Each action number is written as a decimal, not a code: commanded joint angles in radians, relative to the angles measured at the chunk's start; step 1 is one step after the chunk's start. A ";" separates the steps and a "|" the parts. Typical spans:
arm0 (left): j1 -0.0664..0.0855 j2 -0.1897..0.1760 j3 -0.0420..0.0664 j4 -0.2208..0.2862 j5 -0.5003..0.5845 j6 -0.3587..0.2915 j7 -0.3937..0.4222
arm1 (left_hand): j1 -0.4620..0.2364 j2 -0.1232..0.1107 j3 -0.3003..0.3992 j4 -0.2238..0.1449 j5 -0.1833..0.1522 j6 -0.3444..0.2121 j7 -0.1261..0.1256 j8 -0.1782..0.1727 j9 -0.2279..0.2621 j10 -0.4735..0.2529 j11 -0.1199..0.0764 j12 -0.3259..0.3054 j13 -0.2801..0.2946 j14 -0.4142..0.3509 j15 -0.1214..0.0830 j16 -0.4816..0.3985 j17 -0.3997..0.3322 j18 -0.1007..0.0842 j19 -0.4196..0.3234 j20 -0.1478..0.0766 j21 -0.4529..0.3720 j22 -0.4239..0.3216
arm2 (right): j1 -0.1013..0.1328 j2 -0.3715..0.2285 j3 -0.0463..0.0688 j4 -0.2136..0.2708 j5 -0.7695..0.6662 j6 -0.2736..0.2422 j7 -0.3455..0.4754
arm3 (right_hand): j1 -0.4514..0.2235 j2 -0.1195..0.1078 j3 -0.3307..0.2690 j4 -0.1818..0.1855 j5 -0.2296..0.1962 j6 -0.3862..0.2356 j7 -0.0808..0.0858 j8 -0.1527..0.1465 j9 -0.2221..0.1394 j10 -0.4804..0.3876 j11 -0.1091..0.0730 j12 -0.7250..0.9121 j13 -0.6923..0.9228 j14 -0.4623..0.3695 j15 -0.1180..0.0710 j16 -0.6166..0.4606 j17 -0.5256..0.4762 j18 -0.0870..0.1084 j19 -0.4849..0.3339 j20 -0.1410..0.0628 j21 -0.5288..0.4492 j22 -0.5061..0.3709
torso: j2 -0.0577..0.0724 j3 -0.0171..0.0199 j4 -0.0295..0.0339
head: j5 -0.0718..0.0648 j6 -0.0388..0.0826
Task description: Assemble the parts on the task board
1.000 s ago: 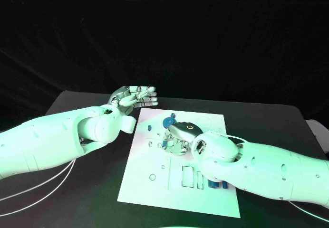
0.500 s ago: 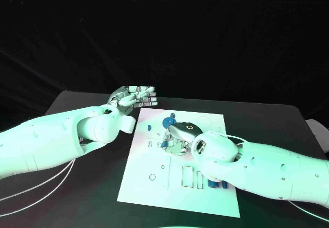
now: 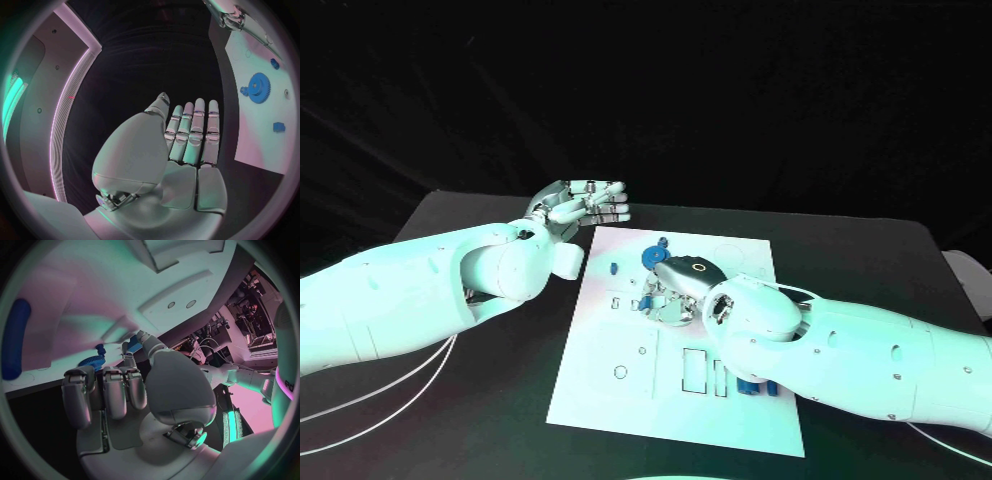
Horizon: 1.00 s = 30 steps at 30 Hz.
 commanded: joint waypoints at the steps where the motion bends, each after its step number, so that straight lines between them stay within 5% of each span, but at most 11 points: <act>1: 0.001 0.000 0.001 0.003 0.001 0.019 0.004 | -0.002 0.010 -0.007 0.000 0.000 0.007 0.000 -0.006 -0.001 0.008 0.002 -0.002 0.001 0.005 0.001 -0.007 -0.001 0.013 0.008 0.001 -0.005 -0.001 | -0.001 -0.008 0.000 0.012 -0.028 -0.002 -0.011 | 0.008 0.011 0.008 -0.001 -0.002 0.006 -0.001 0.004 0.005 0.107 -0.007 0.004 0.263 0.103 -0.008 0.004 0.263 -0.007 0.104 0.001 0.004 0.264 | -0.001 -0.0002 -0.0004 | 0.000 0.000; 21: 0.001 0.001 0.001 -0.001 0.000 0.021 0.003 | -0.003 0.010 -0.008 0.000 0.001 0.008 -0.001 -0.008 -0.001 0.009 0.002 -0.004 0.001 0.006 0.001 -0.009 -0.001 0.013 0.009 0.001 -0.006 -0.002 | 0.037 -0.023 0.002 0.092 -0.152 0.150 -0.125 | 0.006 0.009 0.013 -0.001 0.012 0.012 -0.004 0.002 0.010 0.107 -0.011 0.004 0.263 0.103 -0.012 0.004 0.263 -0.007 0.104 -0.005 0.004 0.264 | -0.001 -0.0009 0.0003 | -0.003 0.004; 30: 0.001 0.003 0.001 -0.002 0.000 0.022 0.002 | -0.003 0.010 -0.008 0.000 0.001 0.008 -0.001 -0.008 -0.001 0.009 0.002 -0.004 0.001 0.006 0.001 -0.009 -0.001 0.013 0.009 0.001 -0.006 -0.002 | 0.058 0.005 0.002 0.090 -0.204 0.214 -0.172 | 0.004 0.008 0.012 0.000 0.013 0.013 -0.004 0.002 0.011 0.107 -0.011 0.004 0.263 0.103 -0.013 0.004 0.263 -0.007 0.104 -0.005 0.004 0.264 | 0.000 -0.0016 0.0002 | -0.004 0.005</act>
